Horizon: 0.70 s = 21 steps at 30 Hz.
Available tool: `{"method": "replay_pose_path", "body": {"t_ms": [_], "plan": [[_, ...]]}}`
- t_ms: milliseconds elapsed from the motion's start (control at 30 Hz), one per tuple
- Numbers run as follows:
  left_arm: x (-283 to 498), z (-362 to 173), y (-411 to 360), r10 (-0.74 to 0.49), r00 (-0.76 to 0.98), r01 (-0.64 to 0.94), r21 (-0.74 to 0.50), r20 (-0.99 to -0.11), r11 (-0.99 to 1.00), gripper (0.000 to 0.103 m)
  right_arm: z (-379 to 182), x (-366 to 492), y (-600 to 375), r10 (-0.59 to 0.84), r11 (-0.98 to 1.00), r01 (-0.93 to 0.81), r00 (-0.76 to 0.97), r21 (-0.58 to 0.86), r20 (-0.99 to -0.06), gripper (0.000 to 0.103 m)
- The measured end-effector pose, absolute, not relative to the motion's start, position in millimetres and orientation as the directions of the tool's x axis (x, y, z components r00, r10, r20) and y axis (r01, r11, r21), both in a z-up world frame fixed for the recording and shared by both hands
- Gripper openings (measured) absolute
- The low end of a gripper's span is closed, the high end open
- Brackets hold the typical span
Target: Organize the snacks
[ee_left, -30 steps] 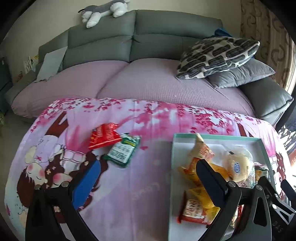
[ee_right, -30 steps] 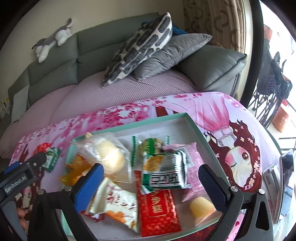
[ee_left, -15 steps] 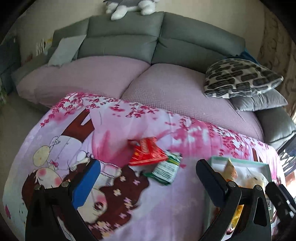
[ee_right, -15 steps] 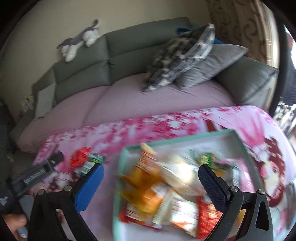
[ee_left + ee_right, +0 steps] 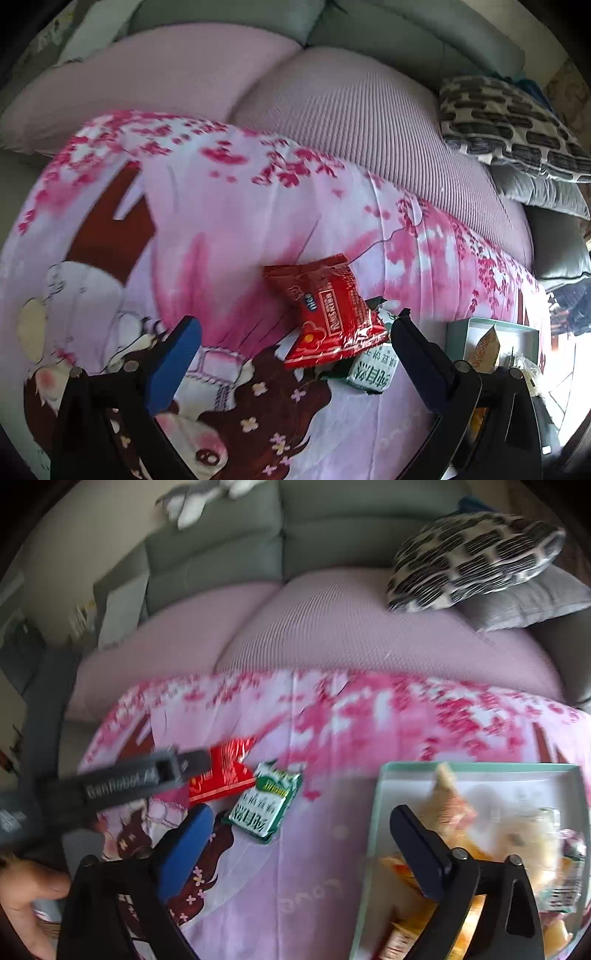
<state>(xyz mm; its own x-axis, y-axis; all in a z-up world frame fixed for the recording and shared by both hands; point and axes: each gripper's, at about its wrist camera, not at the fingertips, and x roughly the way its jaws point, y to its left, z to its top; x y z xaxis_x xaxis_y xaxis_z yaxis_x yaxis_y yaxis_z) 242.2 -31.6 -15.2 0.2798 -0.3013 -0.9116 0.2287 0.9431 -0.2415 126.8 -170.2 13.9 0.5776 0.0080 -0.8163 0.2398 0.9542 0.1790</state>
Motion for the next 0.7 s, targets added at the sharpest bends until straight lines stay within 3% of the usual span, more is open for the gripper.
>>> {"method": "replay_pose_path", "body": {"t_ms": [100,167,333,433,500,600,700], "plan": [[252.0,-24.6,-39.0,-0.323,0.234,0.25,-0.264,-0.917,0.931,0.096,-7.0,141.3,-161.9,0.024,0.957,0.232,0.542,0.177,-0.84,0.094],[256.9,-28.9,-42.6,-0.317,0.214,0.266,-0.257,-0.924,0.929,0.085,-18.3,149.9,-157.9,0.028,0.958,0.23,0.523,0.172,-0.852,0.093],[269.1,-41.1,-50.5,-0.329,0.151,0.277,-0.279,-0.932,0.919,0.083,-40.6,166.5,-148.9,0.059,0.958,0.216,0.495,0.189,-0.867,0.091],[271.7,-45.7,-55.5,-0.333,0.136,0.28,-0.287,-0.933,0.916,0.075,-47.9,172.6,-145.7,0.056,0.957,0.222,0.487,0.185,-0.871,0.08],[273.3,-49.4,-56.8,-0.336,0.13,0.271,-0.292,-0.933,0.917,0.054,-48.6,171.6,-148.9,0.052,0.953,0.233,0.497,0.191,-0.866,0.074],[274.4,-51.3,-50.0,-0.344,0.15,0.261,-0.299,-0.927,0.918,0.047,-44.0,166.5,-155.5,0.065,0.947,0.237,0.522,0.218,-0.851,0.046],[268.6,-46.9,-40.7,-0.348,0.189,0.248,-0.298,-0.918,0.922,0.044,-39.0,160.7,-159.4,0.069,0.944,0.238,0.532,0.227,-0.844,0.042]]}}
